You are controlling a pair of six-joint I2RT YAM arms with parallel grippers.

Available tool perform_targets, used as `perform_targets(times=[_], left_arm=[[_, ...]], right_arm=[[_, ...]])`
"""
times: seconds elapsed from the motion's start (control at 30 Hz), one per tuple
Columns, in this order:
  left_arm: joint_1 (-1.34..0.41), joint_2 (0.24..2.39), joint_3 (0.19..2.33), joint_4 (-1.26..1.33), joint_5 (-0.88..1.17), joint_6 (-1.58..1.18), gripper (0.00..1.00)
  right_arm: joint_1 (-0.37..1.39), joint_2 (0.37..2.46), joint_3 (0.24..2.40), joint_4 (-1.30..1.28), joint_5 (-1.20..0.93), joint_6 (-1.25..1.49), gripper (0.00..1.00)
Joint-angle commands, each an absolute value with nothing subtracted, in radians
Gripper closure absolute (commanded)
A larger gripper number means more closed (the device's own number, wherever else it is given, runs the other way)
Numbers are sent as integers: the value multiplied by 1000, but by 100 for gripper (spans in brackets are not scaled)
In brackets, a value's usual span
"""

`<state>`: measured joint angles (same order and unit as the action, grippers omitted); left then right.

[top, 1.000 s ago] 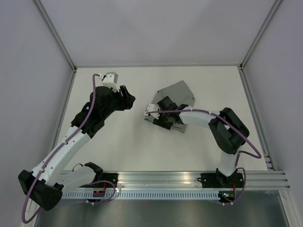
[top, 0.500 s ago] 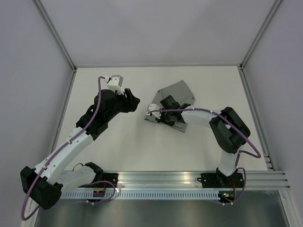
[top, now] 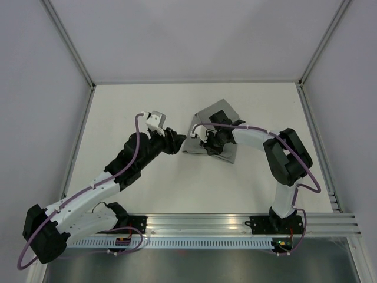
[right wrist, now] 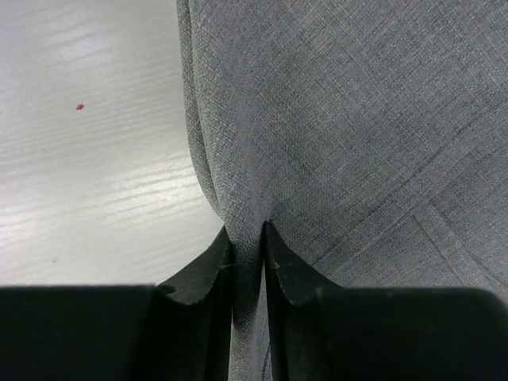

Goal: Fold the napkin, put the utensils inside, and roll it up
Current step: Roll the napkin with the utensil

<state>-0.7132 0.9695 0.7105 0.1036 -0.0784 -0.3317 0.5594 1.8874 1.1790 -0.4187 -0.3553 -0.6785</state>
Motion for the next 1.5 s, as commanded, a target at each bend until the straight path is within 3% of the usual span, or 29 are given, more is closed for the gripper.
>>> perform_targets(times=[0.0, 0.27, 0.47, 0.63, 1.13, 1.47], left_arm=[[-767, 916, 651, 332, -106, -209, 46], [-931, 942, 549, 494, -164, -4, 52], [-1040, 1040, 462, 724, -209, 193, 50], [-1066, 1150, 426, 864, -124, 349, 48], [-1077, 1586, 637, 736, -75, 643, 39], [-1060, 1715, 738, 580, 20, 710, 34]], right_arm=[[520, 1971, 1144, -664, -408, -729, 83], [466, 2023, 1189, -791, -483, -801, 84], [437, 2040, 1198, -833, -495, -822, 85], [419, 2057, 1213, -883, -505, -848, 85], [373, 2117, 1259, -977, -523, -887, 86], [367, 2131, 1285, -994, -522, -868, 86]])
